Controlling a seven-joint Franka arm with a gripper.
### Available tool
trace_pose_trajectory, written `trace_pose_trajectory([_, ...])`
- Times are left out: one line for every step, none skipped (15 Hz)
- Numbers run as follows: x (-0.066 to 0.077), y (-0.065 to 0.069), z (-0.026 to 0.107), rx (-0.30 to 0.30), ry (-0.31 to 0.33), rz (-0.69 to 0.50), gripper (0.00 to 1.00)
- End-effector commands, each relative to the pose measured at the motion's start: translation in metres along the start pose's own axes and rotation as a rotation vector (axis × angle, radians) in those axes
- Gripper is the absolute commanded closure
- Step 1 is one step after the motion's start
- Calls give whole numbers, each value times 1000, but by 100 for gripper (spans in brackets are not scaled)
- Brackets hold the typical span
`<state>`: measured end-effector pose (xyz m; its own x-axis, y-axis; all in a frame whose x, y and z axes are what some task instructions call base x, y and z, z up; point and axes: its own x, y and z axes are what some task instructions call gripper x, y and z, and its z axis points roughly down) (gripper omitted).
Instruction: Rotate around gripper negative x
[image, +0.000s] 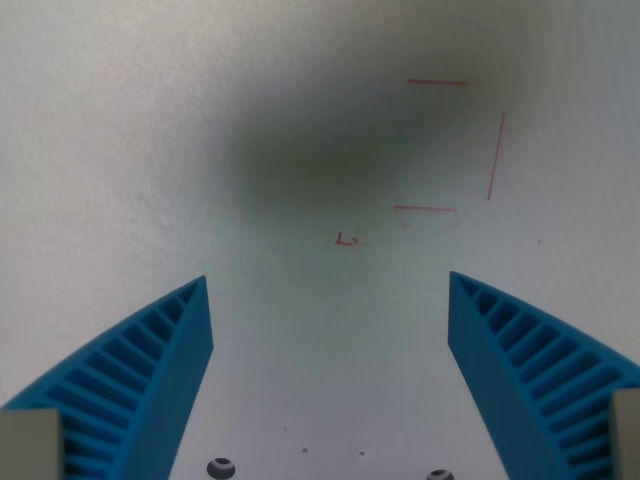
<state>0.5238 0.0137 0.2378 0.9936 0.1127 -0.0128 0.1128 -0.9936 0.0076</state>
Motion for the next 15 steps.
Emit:
trace_pose_trajectory([0, 0, -2, -12, 3, 0, 0])
trace_pose_trajectory([0, 0, -2, -24, 3, 0, 0])
trace_pose_trajectory([0, 0, -2, -35, 3, 0, 0])
trace_pose_trajectory([0, 0, -2, -47, 3, 0, 0])
trace_pose_trajectory([0, 0, -2, -59, 3, 0, 0])
trace_pose_trajectory([0, 0, -2, -70, 3, 0, 0])
trace_pose_trajectory([0, 0, -2, -82, 3, 0, 0])
trace_pose_trajectory([0, 0, -2, -94, 3, 0, 0])
trace_pose_trajectory([0, 0, -2, -105, 3, 0, 0])
trace_pose_trajectory([0, 0, -2, -117, 3, 0, 0])
trace_pose_trajectory([0, 0, -2, -129, 3, 0, 0])
trace_pose_trajectory([0, 0, -2, -140, 3, 0, 0])
trace_pose_trajectory([0, 0, -2, -152, 3, 0, 0])
trace_pose_trajectory([0, 0, -2, -164, 3, 0, 0])
trace_pose_trajectory([0, 0, -2, -175, 3, 0, 0])
